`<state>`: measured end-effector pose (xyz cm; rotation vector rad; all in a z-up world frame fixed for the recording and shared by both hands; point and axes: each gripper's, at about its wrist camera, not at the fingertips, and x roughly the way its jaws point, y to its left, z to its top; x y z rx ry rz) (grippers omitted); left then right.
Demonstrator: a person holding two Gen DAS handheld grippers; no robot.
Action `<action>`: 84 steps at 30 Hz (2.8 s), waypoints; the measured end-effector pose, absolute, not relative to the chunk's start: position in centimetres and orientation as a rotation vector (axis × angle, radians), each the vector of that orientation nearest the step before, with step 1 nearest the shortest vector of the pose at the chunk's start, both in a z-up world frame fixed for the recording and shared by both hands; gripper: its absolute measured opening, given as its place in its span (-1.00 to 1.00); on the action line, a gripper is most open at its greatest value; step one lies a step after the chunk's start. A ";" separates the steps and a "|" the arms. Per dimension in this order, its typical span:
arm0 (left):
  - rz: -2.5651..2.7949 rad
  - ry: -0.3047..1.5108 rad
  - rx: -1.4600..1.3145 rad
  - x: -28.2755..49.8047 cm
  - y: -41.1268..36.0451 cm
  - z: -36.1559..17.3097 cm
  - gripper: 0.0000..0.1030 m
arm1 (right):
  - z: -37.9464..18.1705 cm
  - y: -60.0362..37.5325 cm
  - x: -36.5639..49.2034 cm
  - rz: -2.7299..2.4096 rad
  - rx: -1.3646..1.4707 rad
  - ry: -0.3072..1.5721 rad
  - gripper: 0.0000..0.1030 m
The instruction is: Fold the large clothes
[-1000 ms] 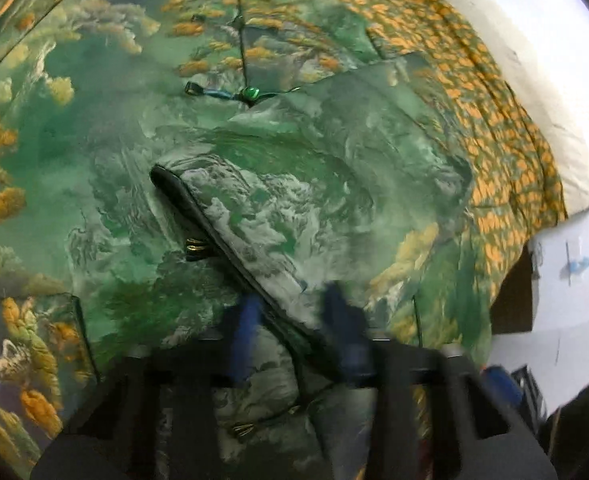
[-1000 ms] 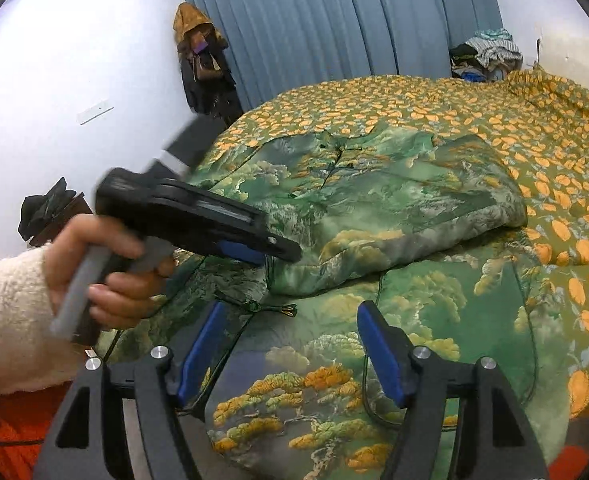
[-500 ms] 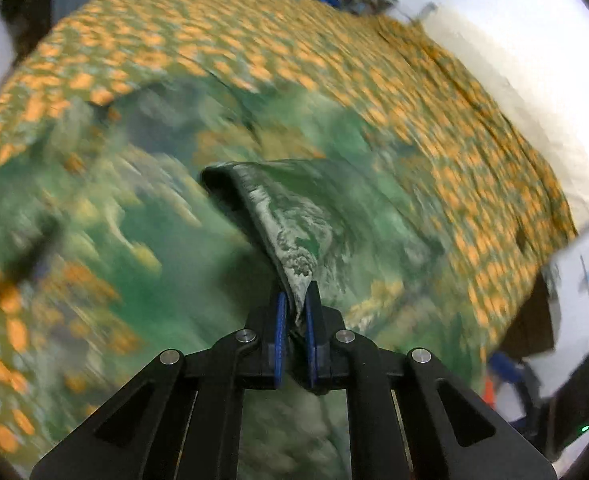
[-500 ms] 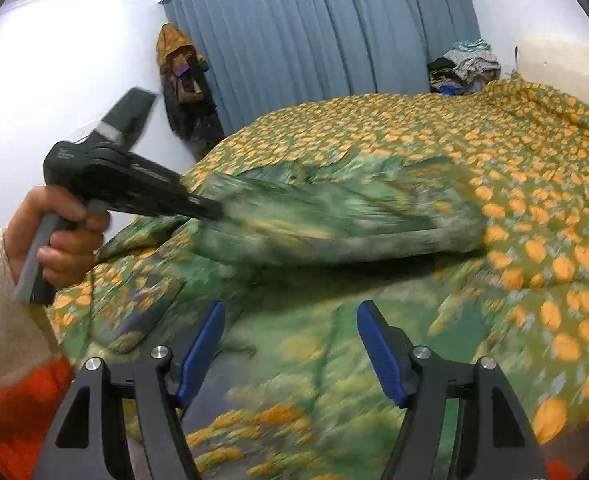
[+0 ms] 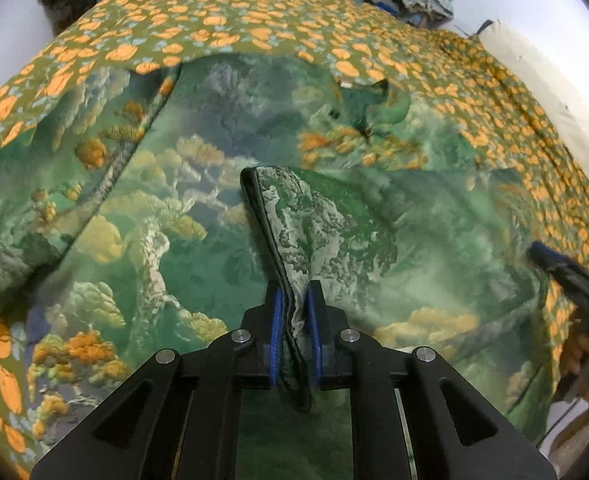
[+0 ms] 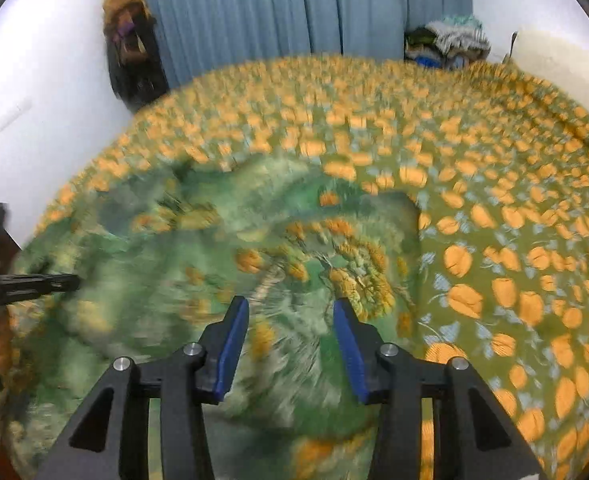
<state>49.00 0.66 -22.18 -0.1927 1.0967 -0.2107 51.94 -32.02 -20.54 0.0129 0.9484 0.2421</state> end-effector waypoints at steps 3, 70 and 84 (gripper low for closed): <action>-0.224 1.102 -0.223 48.9 0.8 -23.7 -0.77 | -24.5 -32.0 52.2 0.244 -0.020 1.019 -0.19; 0.506 0.828 -0.913 37.8 37.7 -24.5 0.72 | -17.6 -18.8 28.2 0.412 -0.021 0.916 0.38; 0.628 0.764 -0.798 37.9 37.7 -21.4 -0.83 | -19.1 -14.6 26.9 0.516 -0.076 0.967 0.38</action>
